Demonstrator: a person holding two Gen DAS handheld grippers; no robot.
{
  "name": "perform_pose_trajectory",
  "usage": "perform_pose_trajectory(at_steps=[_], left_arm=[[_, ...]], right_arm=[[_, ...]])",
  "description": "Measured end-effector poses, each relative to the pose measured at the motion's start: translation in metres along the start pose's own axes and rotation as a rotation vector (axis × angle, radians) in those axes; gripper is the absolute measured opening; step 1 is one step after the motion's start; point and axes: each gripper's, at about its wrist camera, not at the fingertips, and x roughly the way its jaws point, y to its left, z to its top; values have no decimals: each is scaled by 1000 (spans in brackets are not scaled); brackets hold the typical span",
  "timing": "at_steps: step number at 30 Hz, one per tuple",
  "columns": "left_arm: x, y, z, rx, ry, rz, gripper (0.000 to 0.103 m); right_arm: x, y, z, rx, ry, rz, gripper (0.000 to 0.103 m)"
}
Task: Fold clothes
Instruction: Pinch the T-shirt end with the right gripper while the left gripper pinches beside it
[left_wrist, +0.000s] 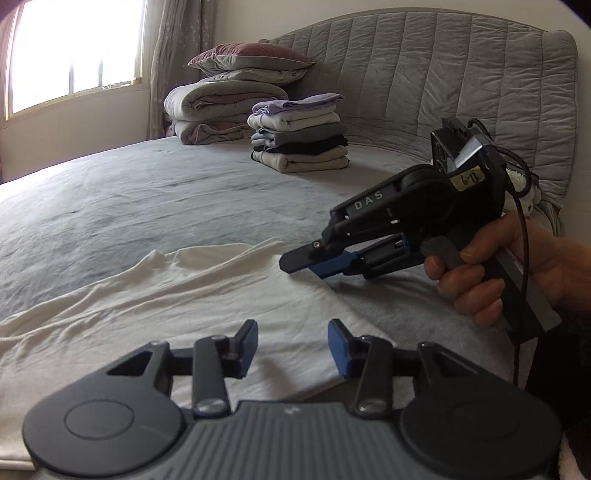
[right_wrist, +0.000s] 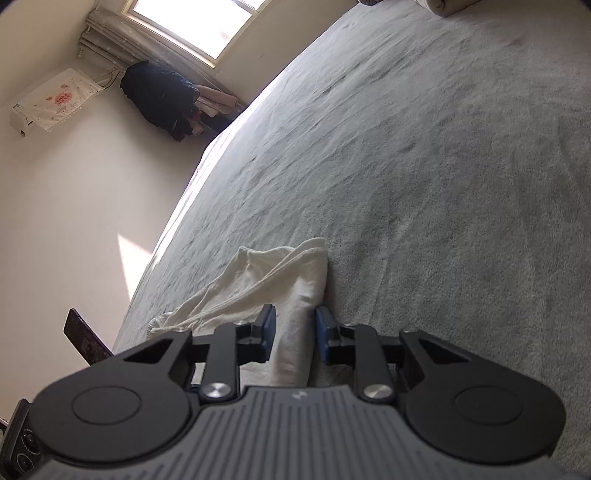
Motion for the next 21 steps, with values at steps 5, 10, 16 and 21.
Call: perform_pose_trajectory(at_steps=[5,10,16,21], left_arm=[[7,-14,-6,7,12,-26,42],[6,-15,-13,-10,-7,-36,41],[5,-12,-14,-32,-27,-53,42],[1,-7,-16,-49,-54,-79,49]], right_arm=[[7,-9,13,56,-30,29,8],[10,-8,20,74,-42,34,6],[4,-8,19,109,-49,48,7],[-12,-8,13,119,-47,51,21]])
